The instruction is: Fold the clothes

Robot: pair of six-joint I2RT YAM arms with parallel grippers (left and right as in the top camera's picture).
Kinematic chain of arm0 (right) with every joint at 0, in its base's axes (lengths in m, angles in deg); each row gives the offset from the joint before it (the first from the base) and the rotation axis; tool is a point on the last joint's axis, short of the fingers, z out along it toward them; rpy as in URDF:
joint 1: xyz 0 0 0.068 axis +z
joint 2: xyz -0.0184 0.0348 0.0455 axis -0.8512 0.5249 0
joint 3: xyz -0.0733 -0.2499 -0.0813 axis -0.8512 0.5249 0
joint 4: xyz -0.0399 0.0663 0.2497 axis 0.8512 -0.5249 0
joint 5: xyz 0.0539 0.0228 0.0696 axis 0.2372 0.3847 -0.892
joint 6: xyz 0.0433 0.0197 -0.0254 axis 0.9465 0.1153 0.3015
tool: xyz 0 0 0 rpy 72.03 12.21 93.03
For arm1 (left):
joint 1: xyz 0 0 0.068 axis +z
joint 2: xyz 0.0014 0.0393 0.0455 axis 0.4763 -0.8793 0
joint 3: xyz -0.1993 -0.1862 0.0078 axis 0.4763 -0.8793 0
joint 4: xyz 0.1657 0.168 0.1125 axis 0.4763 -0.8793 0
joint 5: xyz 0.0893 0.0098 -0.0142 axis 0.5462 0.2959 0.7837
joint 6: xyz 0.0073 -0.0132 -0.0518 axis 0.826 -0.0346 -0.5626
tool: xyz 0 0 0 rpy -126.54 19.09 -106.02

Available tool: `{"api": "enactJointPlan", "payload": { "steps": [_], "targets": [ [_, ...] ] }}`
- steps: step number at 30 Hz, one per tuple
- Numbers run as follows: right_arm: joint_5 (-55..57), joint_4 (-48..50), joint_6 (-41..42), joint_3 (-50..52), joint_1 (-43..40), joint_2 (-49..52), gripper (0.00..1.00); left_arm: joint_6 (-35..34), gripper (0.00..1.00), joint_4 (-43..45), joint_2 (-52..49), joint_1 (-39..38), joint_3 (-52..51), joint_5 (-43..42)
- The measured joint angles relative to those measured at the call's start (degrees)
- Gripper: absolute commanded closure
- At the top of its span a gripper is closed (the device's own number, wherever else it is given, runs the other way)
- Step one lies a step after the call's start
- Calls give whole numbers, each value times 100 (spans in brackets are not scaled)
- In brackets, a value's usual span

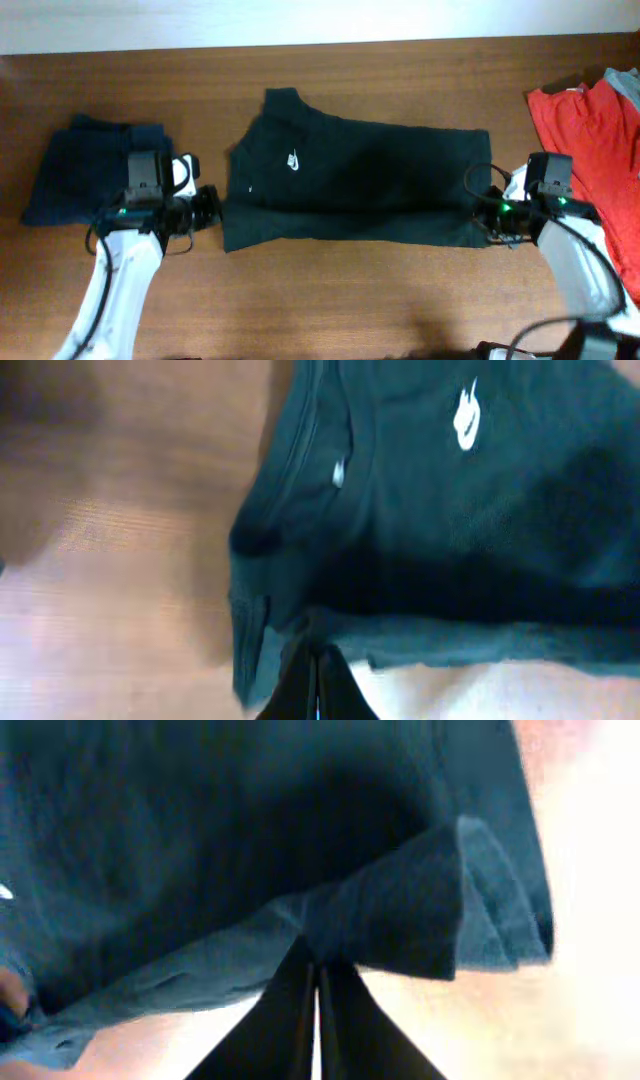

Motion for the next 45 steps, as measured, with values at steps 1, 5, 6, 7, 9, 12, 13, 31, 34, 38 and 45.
{"api": "enactJointPlan", "payload": {
  "steps": [1, 5, 6, 7, 9, 12, 13, 31, 34, 38, 45],
  "targets": [
    [-35, 201, -2, -2, 0, 138, 96, 0, 99, 166, -155, 0, 15, -26],
    [-190, 785, -4, -2, 0, 450, 96, -22, 99, 800, -645, 0, 61, -138],
    [-225, 914, 0, -4, 0, 492, 96, -20, 99, 977, -767, 0, 87, -186],
    [-267, 1032, 4, -4, 0, 527, 96, -24, 99, 1113, -863, 0, 116, -240],
    [-339, 1298, -4, -4, 0, 573, 96, -22, 99, 1333, -1045, 0, 186, -330],
    [-382, 1556, -2, -4, 0, 592, 93, -22, 99, 1497, -1217, 0, 304, -398],
    [-398, 1626, 9, -4, 0, 595, 73, -22, 99, 1528, -1261, 0, 354, -415],
    [-804, 1001, -87, -13, 0, 601, 24, 809, 51, -662, -1368, 13, 2319, -479],
    [-848, 557, -254, -24, 0, 601, 24, 1189, 51, -1150, -1370, -214, 2365, -474],
    [-868, 179, -562, -26, 0, 601, 24, 1646, 52, -1561, -1443, -706, 2367, -468],
    [-951, 103, -802, -26, 0, 601, 24, 1945, 57, -1637, -2118, -1320, 2365, -13]
  ]
}}
